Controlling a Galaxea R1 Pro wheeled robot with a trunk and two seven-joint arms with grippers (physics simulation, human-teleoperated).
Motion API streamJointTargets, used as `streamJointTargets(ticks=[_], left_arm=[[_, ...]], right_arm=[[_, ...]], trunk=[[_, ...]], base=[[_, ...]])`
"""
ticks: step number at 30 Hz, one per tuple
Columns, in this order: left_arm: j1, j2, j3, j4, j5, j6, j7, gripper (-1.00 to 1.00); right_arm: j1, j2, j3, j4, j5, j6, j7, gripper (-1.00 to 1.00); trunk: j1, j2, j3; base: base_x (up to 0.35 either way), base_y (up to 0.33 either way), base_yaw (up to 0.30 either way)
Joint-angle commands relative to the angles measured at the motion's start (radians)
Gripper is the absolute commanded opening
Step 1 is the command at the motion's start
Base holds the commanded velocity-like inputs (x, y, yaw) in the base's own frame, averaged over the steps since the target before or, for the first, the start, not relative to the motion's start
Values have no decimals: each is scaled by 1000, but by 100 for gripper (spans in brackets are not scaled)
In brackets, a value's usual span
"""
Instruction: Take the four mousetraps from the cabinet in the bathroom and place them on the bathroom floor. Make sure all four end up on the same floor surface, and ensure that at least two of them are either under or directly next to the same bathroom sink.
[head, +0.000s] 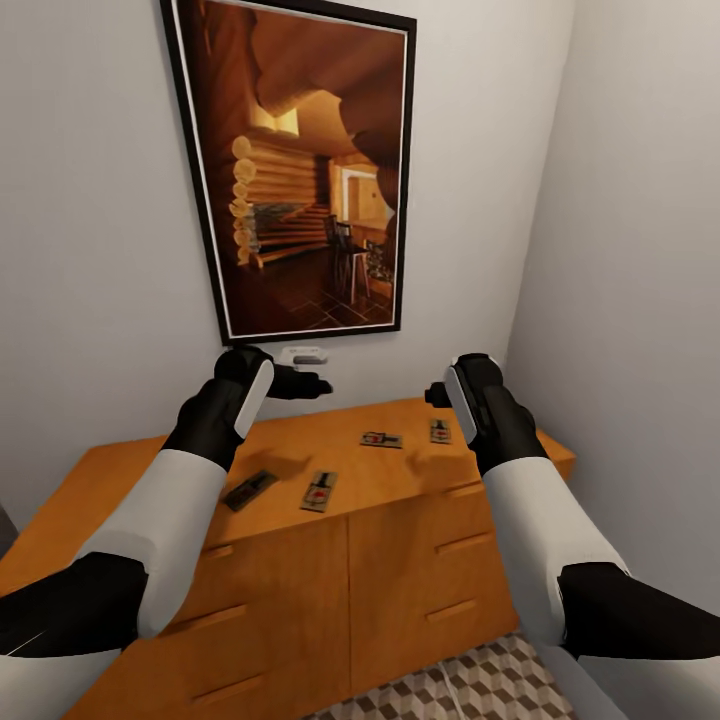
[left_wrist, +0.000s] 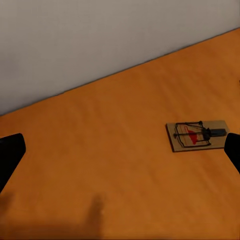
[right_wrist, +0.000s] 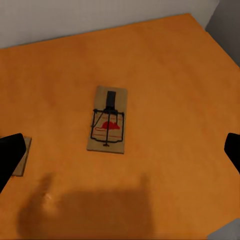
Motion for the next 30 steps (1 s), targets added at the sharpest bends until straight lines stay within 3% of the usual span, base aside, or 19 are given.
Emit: streamJointTargets(ticks=[1,24,30], left_arm=[[-1,0,0,-1,1,4,-1,100],[-1,0,0,1,0,2,-3,100],[-1,0,0,6,0,1,-3,100]], right_arm=[[-1,1,-3,-1,1,4,-1,100],[-1,1,-3,55,2,4,-18,100],[-1,1,-4,66,2,4,-30,100]], trunk=[[0,-1,-1],[0,-1,-1],[0,-1,-1]], base=[[0,90,0],[1,16,0],[132,0,0]])
